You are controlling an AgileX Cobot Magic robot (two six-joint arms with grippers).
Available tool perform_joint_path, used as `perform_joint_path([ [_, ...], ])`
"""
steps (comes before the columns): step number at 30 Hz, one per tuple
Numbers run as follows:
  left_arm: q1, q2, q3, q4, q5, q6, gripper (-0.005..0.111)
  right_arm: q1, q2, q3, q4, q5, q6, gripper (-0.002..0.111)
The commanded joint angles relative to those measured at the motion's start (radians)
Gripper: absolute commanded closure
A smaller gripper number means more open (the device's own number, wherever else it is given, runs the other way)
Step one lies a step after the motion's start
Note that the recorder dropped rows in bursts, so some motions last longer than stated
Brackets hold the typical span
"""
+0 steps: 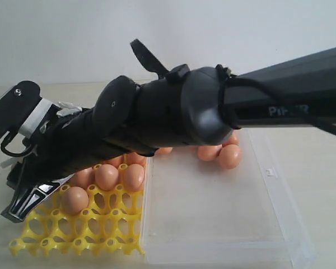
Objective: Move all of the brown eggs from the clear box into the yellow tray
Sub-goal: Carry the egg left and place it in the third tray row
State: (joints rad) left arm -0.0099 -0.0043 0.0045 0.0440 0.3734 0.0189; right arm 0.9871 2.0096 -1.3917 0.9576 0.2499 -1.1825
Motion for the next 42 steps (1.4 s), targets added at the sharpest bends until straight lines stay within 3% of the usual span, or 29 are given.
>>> perform_joint_path([
  [1, 0.003, 0.004, -0.005, 0.003, -0.001, 0.003, 0.107, 0.006, 0.037, 0.001, 0.159, -0.042, -0.103, 0.108],
  [6, 0.003, 0.004, -0.005, 0.003, -0.001, 0.003, 0.107, 0.006, 0.096, 0.001, 0.559, -0.004, -0.455, 0.108],
  [10, 0.003, 0.004, -0.005, 0.003, -0.001, 0.003, 0.107, 0.006, 0.081, 0.001, 0.433, 0.066, -0.485, 0.108],
  [13, 0.003, 0.004, -0.005, 0.003, -0.001, 0.003, 0.107, 0.014, 0.025, 0.001, 0.301, -0.092, -0.331, 0.108],
  [16, 0.003, 0.004, -0.005, 0.003, -0.001, 0.003, 0.107, -0.01, -0.021, 0.016, -0.01, -0.097, 0.002, 0.108],
  [17, 0.003, 0.004, -0.005, 0.003, -0.001, 0.003, 0.107, -0.012, -0.036, 0.049, -0.177, -0.147, 0.207, 0.108],
  [24, 0.003, 0.004, -0.005, 0.003, -0.001, 0.003, 0.107, -0.012, -0.045, 0.2, -0.72, -0.413, 0.966, 0.108],
  [30, 0.003, 0.004, -0.005, 0.003, -0.001, 0.003, 0.107, -0.012, -0.041, 0.27, -1.126, -0.697, 1.498, 0.108],
  [36, 0.003, 0.004, -0.005, 0.003, -0.001, 0.005, 0.107, -0.012, 0.007, 0.27, -1.34, -0.818, 1.756, 0.108],
  [42, 0.003, 0.004, -0.005, 0.003, -0.001, 0.005, 0.107, -0.012, 0.064, 0.27, -1.397, -0.866, 1.802, 0.108],
])
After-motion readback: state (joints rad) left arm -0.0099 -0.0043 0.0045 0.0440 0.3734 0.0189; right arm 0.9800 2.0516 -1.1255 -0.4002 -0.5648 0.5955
